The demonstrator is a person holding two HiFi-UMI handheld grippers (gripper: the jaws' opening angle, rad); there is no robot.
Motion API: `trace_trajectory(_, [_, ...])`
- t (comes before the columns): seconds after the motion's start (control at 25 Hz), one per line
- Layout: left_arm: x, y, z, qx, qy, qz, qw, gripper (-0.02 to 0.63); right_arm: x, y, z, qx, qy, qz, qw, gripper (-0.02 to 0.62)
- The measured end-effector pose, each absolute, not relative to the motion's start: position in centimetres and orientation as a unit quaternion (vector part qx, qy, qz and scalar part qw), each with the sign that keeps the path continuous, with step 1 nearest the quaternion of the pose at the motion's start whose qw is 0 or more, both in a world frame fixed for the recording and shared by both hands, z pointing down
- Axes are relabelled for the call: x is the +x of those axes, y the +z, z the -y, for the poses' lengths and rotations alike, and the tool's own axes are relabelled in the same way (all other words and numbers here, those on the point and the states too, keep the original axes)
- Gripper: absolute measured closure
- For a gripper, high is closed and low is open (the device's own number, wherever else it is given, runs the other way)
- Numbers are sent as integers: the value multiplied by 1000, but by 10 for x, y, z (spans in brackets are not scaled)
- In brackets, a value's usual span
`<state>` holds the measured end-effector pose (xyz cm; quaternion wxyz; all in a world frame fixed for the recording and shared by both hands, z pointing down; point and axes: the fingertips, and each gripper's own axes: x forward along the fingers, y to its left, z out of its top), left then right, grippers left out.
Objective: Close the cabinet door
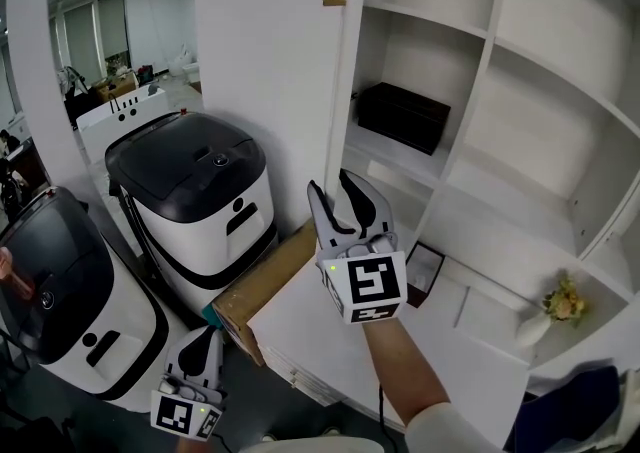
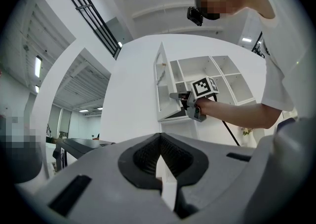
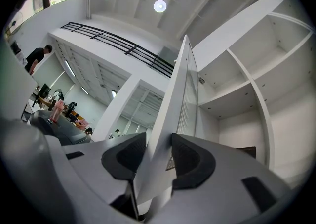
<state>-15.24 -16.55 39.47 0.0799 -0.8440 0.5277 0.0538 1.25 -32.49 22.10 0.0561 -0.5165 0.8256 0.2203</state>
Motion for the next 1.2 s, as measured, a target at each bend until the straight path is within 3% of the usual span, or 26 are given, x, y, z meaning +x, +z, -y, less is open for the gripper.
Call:
trace_trajectory(0.56, [-108,400,167,-853,51,-514,77,601,108,221,336,-568,198,-797,63,505])
trace_trajectory(1.2, [-55,401,182,-862,44,-498,82,601,174,223,364,-577,190,-793,50,491])
